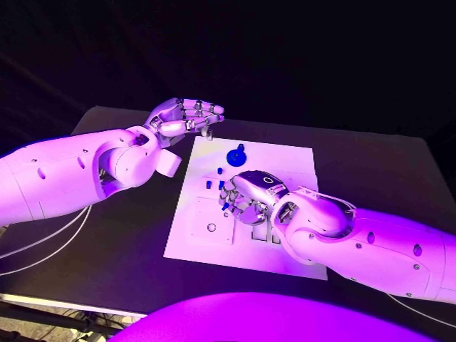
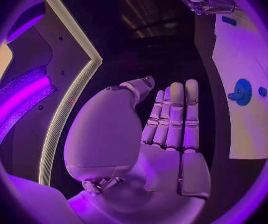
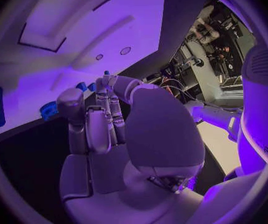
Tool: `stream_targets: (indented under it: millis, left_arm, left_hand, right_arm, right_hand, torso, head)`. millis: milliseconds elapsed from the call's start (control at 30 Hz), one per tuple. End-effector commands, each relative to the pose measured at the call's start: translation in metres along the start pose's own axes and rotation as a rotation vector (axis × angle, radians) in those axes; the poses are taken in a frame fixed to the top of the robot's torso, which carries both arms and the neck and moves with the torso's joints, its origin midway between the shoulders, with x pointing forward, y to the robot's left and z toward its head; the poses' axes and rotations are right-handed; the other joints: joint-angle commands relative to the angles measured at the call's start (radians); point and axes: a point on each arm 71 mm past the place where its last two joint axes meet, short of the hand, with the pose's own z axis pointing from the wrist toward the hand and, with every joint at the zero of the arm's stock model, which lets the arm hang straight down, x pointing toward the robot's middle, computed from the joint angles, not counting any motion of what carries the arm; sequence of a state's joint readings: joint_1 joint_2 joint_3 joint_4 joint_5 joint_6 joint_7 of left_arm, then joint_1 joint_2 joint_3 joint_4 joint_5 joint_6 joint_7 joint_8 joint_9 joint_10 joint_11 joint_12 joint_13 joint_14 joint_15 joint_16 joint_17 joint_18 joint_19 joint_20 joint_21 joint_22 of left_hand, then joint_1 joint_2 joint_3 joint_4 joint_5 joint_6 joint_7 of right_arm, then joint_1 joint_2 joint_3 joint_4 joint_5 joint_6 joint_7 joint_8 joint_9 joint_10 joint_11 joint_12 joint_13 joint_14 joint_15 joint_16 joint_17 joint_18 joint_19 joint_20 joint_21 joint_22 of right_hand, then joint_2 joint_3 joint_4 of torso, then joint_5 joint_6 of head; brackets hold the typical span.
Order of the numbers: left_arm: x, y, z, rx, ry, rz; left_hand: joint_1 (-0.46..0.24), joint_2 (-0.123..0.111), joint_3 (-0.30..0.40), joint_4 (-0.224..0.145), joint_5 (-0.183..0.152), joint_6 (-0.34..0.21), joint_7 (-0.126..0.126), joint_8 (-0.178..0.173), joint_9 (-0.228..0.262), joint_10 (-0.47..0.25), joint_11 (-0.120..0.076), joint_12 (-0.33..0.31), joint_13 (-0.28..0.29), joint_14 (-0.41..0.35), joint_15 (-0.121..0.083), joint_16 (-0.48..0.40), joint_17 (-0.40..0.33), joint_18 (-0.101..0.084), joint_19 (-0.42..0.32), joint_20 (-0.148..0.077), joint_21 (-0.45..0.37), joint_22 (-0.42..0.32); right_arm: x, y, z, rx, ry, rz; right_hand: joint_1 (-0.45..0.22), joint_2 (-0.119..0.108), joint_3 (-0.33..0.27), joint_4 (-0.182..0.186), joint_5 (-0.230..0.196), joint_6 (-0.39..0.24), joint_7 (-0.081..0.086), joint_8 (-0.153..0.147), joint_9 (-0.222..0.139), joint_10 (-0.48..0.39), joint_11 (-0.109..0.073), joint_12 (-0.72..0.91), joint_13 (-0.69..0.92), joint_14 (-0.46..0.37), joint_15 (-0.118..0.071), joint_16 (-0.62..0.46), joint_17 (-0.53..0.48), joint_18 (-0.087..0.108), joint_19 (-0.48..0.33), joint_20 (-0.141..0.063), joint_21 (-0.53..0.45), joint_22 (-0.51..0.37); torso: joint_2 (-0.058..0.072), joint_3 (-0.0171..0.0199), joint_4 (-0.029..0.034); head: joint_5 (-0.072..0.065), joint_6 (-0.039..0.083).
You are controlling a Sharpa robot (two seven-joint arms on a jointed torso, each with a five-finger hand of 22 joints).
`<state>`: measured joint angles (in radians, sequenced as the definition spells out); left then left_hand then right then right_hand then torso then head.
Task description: Assemble the parts on the task board
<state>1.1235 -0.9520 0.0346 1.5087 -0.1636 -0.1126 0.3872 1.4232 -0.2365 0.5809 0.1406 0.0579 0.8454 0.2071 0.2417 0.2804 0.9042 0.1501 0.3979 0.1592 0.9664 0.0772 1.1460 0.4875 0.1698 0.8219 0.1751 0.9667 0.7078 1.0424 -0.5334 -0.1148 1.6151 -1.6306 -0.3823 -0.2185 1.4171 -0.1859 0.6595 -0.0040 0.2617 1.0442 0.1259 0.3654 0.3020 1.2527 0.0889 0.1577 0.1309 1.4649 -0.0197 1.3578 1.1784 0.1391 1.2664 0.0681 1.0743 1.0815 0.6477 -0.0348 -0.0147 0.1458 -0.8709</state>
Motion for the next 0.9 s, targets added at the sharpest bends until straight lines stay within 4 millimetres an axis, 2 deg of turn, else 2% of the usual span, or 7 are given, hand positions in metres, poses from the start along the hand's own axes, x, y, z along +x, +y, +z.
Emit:
stream_targets:
  millis: [33, 300, 733, 900]
  left_arm:
    - [0.0026, -0.0006, 0.0009, 0.006, 0.009, -0.007]
    - [0.0027, -0.0003, 0.001, 0.002, 0.011, -0.008]
    - [0.003, 0.0, 0.0012, 0.0, 0.014, -0.01]
    - [0.0026, 0.0001, 0.0011, -0.001, 0.013, -0.009]
  left_hand:
    - [0.005, 0.008, -0.006, 0.0, 0.007, -0.004, 0.0, -0.004, -0.002, -0.007, -0.002, 0.003, -0.001, -0.004, 0.0, -0.005, -0.001, 0.015, 0.006, 0.001, -0.003, -0.001]
    - [0.005, 0.008, -0.006, 0.0, 0.007, -0.004, 0.0, -0.004, -0.002, -0.007, -0.002, 0.003, -0.001, -0.004, 0.0, -0.005, -0.001, 0.015, 0.006, 0.001, -0.003, -0.001]
    - [0.006, 0.009, -0.007, -0.001, 0.007, -0.003, 0.0, -0.003, -0.002, -0.007, -0.002, 0.004, -0.001, -0.004, 0.0, -0.006, -0.002, 0.015, 0.008, 0.001, -0.005, -0.002]
    - [0.006, 0.009, -0.007, -0.001, 0.007, -0.003, 0.0, -0.003, -0.002, -0.007, -0.002, 0.004, -0.001, -0.004, 0.0, -0.006, -0.002, 0.015, 0.008, 0.001, -0.005, -0.002]
  right_arm:
    - [0.0047, 0.0017, 0.0006, -0.016, 0.032, -0.033]
    - [0.0091, -0.0007, 0.0009, -0.003, 0.053, -0.054]
    - [0.0118, -0.0025, 0.0019, 0.022, 0.06, -0.081]
    - [0.0132, -0.0029, 0.002, 0.028, 0.066, -0.084]
  right_hand:
    - [-0.006, 0.008, 0.001, 0.004, 0.001, 0.004, 0.001, 0.007, 0.001, 0.041, -0.036, -0.006, 0.002, 0.041, -0.008, 0.006, 0.0, -0.015, -0.001, 0.002, -0.006, -0.001]
    - [-0.006, 0.008, 0.001, 0.004, 0.001, 0.004, 0.001, 0.007, 0.001, 0.041, -0.036, -0.006, 0.002, 0.041, -0.008, 0.006, 0.0, -0.015, -0.001, 0.002, -0.006, -0.001]
    - [-0.008, 0.008, 0.002, 0.004, 0.001, 0.003, 0.001, 0.007, 0.002, 0.041, -0.036, -0.007, 0.003, 0.042, -0.008, 0.007, 0.001, -0.015, -0.001, 0.002, -0.005, 0.0]
    - [-0.008, 0.008, 0.002, 0.004, 0.001, 0.003, 0.001, 0.007, 0.002, 0.041, -0.036, -0.007, 0.003, 0.042, -0.008, 0.007, 0.001, -0.015, -0.001, 0.002, -0.005, 0.0]
  torso:
    - [-0.001, 0.0006, -0.0008]
    - [-0.001, -0.0001, -0.0004]
    - [0.0, 0.0019, 0.0002]
    - [0.0, 0.0007, -0.0001]
  head:
    - [0.009, -0.002]
    - [0.01, -0.002]
    - [0.006, -0.002]
    - [0.007, -0.002]
